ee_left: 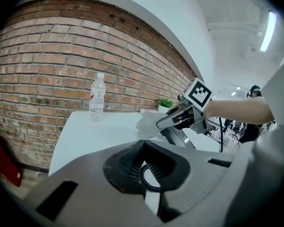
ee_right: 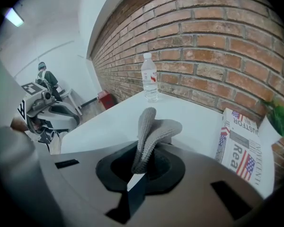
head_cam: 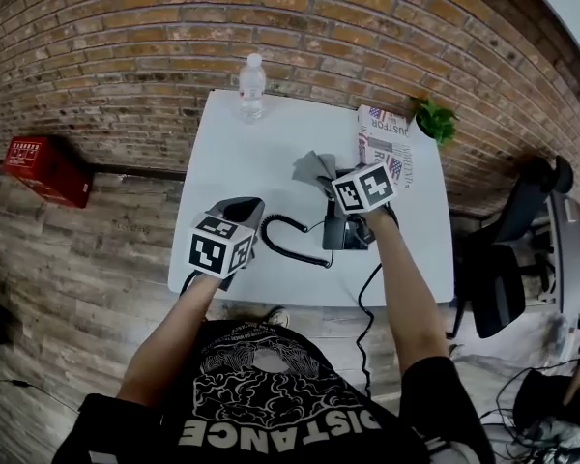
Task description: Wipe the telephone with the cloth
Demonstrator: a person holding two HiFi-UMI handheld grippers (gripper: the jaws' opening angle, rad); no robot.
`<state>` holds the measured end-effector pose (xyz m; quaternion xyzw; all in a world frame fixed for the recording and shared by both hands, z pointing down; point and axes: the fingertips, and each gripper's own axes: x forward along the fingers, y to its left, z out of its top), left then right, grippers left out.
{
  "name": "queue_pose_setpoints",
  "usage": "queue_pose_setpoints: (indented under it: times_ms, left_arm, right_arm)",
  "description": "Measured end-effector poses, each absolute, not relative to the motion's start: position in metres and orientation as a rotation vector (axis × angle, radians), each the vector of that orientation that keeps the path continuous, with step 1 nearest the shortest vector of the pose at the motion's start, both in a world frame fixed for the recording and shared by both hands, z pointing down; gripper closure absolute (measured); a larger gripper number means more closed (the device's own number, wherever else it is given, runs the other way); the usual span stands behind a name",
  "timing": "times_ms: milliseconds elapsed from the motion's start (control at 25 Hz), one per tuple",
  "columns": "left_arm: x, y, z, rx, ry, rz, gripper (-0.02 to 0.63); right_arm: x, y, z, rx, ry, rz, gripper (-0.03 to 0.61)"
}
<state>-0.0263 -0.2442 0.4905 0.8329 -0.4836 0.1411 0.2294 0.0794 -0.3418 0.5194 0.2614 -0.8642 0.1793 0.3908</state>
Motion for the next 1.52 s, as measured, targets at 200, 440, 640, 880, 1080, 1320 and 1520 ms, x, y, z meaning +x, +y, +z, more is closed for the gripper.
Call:
queue_pose_setpoints:
  times_ms: [200,440,640,880,1080,1320,1520]
  left_arm:
    - [-0.025,-0.242,0.490,2.313,-1.301,0.391,0.607]
    - [-0.016,-0.235,0.492,2.349,-1.242,0.395,0.609]
    - [-0.012,-0.228,0.493,2.361,-1.214,0.399,0.608]
    - [-0.010,-0.220,0.494,2.372,-1.184,0.400,0.609]
    - [-0.007,-0.214,0.495,2.383,-1.161,0.402,0.609]
    - [-0.002,-0.211,0.497,2.392,-1.134,0.410,0.609]
    - [0.003,-0.208,0.498,2.400,-1.114,0.414,0.609]
  right_arm:
    - [0.085,-0.330,0.524,0.699,-2.190,0.489,0.566]
    - [0.095,-0.311,0.532,0.744,-2.171,0.522,0.566]
    - [0.101,-0.296,0.539,0.757,-2.146,0.529,0.566]
    - [0.104,-0.278,0.548,0.782,-2.134,0.570,0.567]
    - [0.109,-0.264,0.554,0.800,-2.129,0.598,0.566]
    - [0.114,-0.250,0.559,0.818,-2.130,0.631,0.566]
    - [0.117,-0.239,0.564,0.840,-2.130,0.652,0.566]
